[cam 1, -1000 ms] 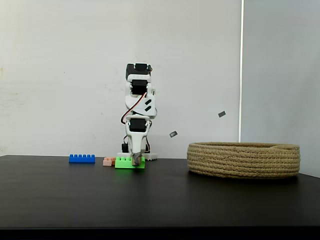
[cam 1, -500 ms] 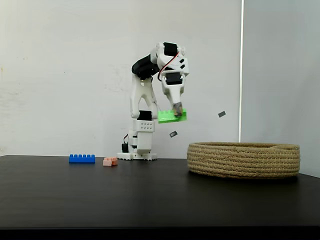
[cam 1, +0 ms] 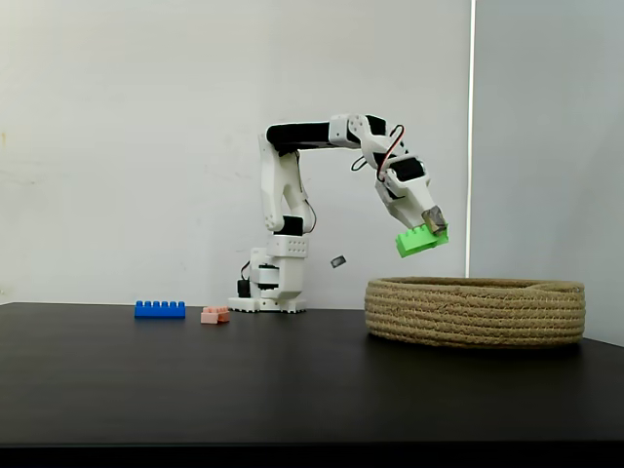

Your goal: Place the lego blocks in the tray

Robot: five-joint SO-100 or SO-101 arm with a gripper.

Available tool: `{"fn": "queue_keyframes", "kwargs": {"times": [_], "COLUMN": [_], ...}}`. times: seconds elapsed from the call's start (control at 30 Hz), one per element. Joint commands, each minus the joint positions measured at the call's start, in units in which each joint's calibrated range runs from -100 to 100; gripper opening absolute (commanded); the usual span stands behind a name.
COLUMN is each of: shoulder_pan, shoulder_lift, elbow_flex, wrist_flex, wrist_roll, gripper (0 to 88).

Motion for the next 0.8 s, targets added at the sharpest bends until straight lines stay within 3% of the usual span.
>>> {"fn": "queue_keyframes", "kwargs": {"times": [0.0,0.2,0.37,0.57,0.77], "shoulder_pan": [1.44,1.94,4.90,20.40,33.43], "shoulder_lift": [-5.14,-5.92,-7.55,-8.67,-8.67], "elbow_flex": [0.76,4.68,3.77,2.13,3.50], "wrist_flex": [-3.66,-7.41,0.01,10.92,14.25], "wrist_roll": [-2.88,-7.03,-2.93,5.81,6.98], "gripper": [19.2,25.4,28.8,32.4,33.6]}}
